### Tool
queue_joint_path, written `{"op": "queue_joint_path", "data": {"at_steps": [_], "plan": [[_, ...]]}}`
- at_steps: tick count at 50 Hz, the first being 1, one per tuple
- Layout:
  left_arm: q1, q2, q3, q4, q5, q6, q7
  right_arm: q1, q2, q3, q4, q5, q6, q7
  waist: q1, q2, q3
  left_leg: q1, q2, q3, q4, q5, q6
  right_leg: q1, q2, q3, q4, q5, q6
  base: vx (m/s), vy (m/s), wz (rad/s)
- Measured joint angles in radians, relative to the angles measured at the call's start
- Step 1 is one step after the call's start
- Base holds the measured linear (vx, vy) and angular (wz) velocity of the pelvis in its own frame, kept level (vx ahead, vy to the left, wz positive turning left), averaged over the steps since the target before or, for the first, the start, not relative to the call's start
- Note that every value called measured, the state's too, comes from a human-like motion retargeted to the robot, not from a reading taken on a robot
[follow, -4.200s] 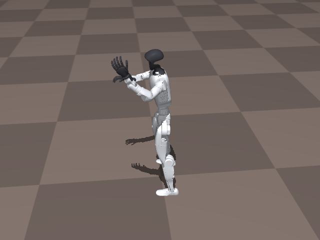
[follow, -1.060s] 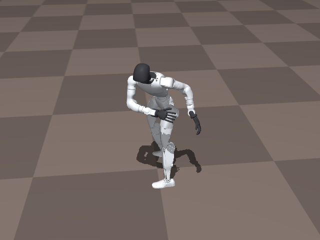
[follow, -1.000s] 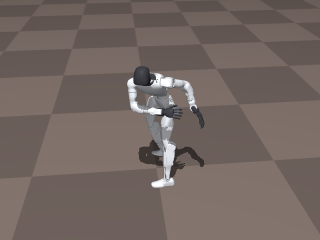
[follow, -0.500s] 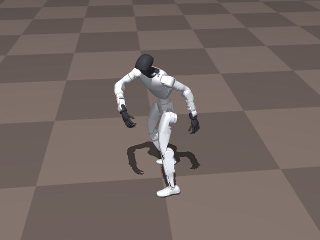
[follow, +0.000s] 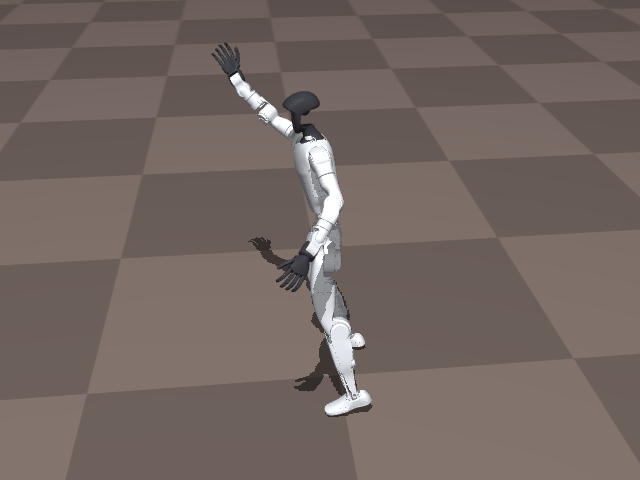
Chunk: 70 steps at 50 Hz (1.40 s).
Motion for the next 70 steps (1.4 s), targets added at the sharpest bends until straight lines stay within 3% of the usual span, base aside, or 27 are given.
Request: {"op": "queue_joint_path", "data": {"at_steps": [2, 5, 7, 10, 13, 15, 18, 27, 32, 37, 42, 49, 54, 56, 62, 67, 70], "plan": [[-0.001, 0.009, -0.002, 0.008, 0.011, 0.005, -0.021, 0.025, 0.01, -0.008, -0.031, 0.039, -0.017, 0.057, -0.015, 0.015, 0.012, 0.005, 0.013, 0.024, 0.0, -0.014, 0.0, -0.032, 0.011, 0.03, 0.024, 0.0, -0.002, -0.04, 0.01, -0.85], [-0.003, 0.021, -0.001, 0.014, 0.03, 0.013, -0.03, 0.068, 0.031, -0.037, -0.037, 0.051, -0.019, 0.027, -0.034, 0.033, 0.038, 0.011, 0.038, 0.065, -0.003, -0.039, 0.0, -0.079, 0.035, 0.071, 0.05, 0.004, -0.009, -0.07, 0.02, -0.81], [-0.001, 0.017, -0.008, 0.01, 0.067, -0.002, -0.062, 0.111, 0.035, -0.084, -0.044, 0.019, -0.027, 0.047, -0.035, 0.045, 0.051, -0.011, 0.068, 0.1, 0.06, -0.114, 0.009, -0.121, 0.051, 0.079, 0.109, -0.017, -0.012, -0.1, 0.03, -0.73], [-0.011, 0.017, -0.006, 0.0, 0.032, 0.011, -0.044, 0.182, 0.086, -0.102, -0.082, 0.053, -0.054, 0.009, -0.059, 0.044, 0.098, 0.01, 0.07, 0.135, -0.013, -0.082, 0.013, -0.145, 0.076, 0.125, 0.054, 0.018, -0.042, -0.17, 0.13, -0.73], [-0.027, 0.005, -0.026, -0.012, 0.025, 0.007, -0.045, 0.27, 0.131, -0.124, -0.138, 0.035, -0.075, 0.007, -0.075, 0.026, 0.142, 0.007, 0.062, 0.168, -0.034, -0.091, 0.023, -0.171, 0.077, 0.15, 0.037, 0.034, -0.056, -0.18, 0.17, -0.41], [-0.04, -0.003, -0.05, -0.017, 0.029, 0.008, -0.073, 0.347, 0.17, -0.139, -0.222, 0.077, -0.093, 0.113, -0.081, 0.008, 0.167, -0.006, 0.053, 0.181, -0.034, -0.096, 0.028, -0.184, 0.073, 0.162, 0.021, 0.049, -0.063, -0.18, 0.17, -0.21], [-0.057, -0.008, -0.087, -0.024, 0.062, 0.009, -0.066, 0.445, 0.229, -0.15, -0.293, 0.027, -0.107, 0.076, -0.072, -0.026, 0.191, -0.034, 0.039, 0.191, -0.023, -0.101, 0.026, -0.191, 0.065, 0.172, -0.02, 0.077, -0.066, -0.15, 0.17, -0.06], [-0.011, -0.058, -0.18, -0.054, 0.108, 0.008, -0.098, 0.593, 0.438, -0.227, -0.507, -0.137, -0.112, 0.075, 0.076, -0.092, 0.184, -0.086, 0.004, 0.156, 0.024, -0.122, 0.036, -0.131, 0.033, 0.144, -0.139, 0.146, -0.043, -0.05, 0.15, 0.26], [0.044, -0.087, -0.145, 0.0, 0.088, 0.009, -0.064, 0.58, 0.54, -0.24, -0.587, -0.271, -0.09, 0.049, 0.164, -0.132, 0.158, -0.096, -0.019, 0.069, 0.018, -0.13, 0.04, -0.086, 0.003, 0.068, -0.127, 0.144, -0.029, 0.04, 0.12, 0.9], [0.096, -0.132, -0.023, 0.073, -0.053, -0.013, 0.022, 0.582, 0.63, -0.114, -0.665, -0.469, -0.021, 0.045, 0.247, -0.182, 0.125, -0.112, -0.041, -0.043, -0.014, -0.127, 0.039, -0.042, -0.026, -0.033, -0.11, 0.139, -0.021, 0.04, 0.1, 1.16], [0.126, -0.172, 0.102, 0.115, -0.232, -0.04, 0.099, 0.609, 0.754, 0.082, -0.762, -0.732, 0.075, 0.11, 0.343, -0.233, 0.132, -0.13, -0.049, -0.142, -0.07, -0.1, 0.043, -0.018, -0.035, -0.119, -0.098, 0.139, -0.034, 0.01, 0.06, 1.03], [0.148, -0.188, 0.119, 0.106, -0.235, -0.039, 0.065, 0.663, 0.901, 0.333, -0.86, -0.98, 0.123, 0.37, 0.485, -0.265, 0.252, -0.21, -0.046, -0.292, -0.13, -0.041, 0.035, -0.035, -0.036, -0.247, -0.044, 0.115, -0.032, -0.07, -0.01, 1.08], [0.17, -0.209, 0.064, 0.094, -0.137, -0.024, -0.005, 0.784, 0.952, 0.487, -0.866, -1.081, 0.126, 0.477, 0.566, -0.232, 0.381, -0.312, -0.045, -0.407, -0.137, 0.008, 0.022, -0.051, -0.016, -0.364, -0.031, 0.072, -0.04, -0.16, -0.1, 1.09], [0.199, -0.225, 0.046, 0.089, -0.107, -0.018, -0.033, 0.849, 0.963, 0.533, -0.864, -1.106, 0.121, 0.522, 0.58, -0.214, 0.404, -0.377, -0.037, -0.451, -0.137, 0.03, 0.014, -0.08, 0.006, -0.41, -0.037, 0.052, -0.055, -0.21, -0.14, 0.87], [0.325, -0.281, -0.01, 0.095, -0.036, -0.012, -0.08, 0.988, 0.94, 0.639, -0.894, -1.147, 0.088, 0.629, 0.547, -0.175, 0.406, -0.603, -0.01, -0.564, -0.129, 0.096, 0.0, -0.239, 0.062, -0.5, -0.004, -0.028, -0.109, -0.26, -0.15, 0.55], [0.388, -0.272, -0.085, 0.106, 0.101, -0.005, -0.138, 0.984, 0.813, 0.64, -0.966, -1.141, 0.052, 0.714, 0.503, -0.158, 0.406, -0.741, 0.008, -0.606, -0.13, 0.14, 0.0, -0.399, 0.05, -0.504, 0.117, -0.097, -0.131, -0.28, -0.15, 0.05], [0.405, -0.248, -0.114, 0.081, 0.158, 0.009, -0.207, 0.945, 0.697, 0.64, -1.029, -1.106, 0.048, 0.722, 0.483, -0.156, 0.406, -0.774, 0.005, -0.583, -0.134, 0.157, 0.0, -0.485, 0.008, -0.464, 0.213, -0.129, -0.116, -0.24, -0.13, -0.28]]}}
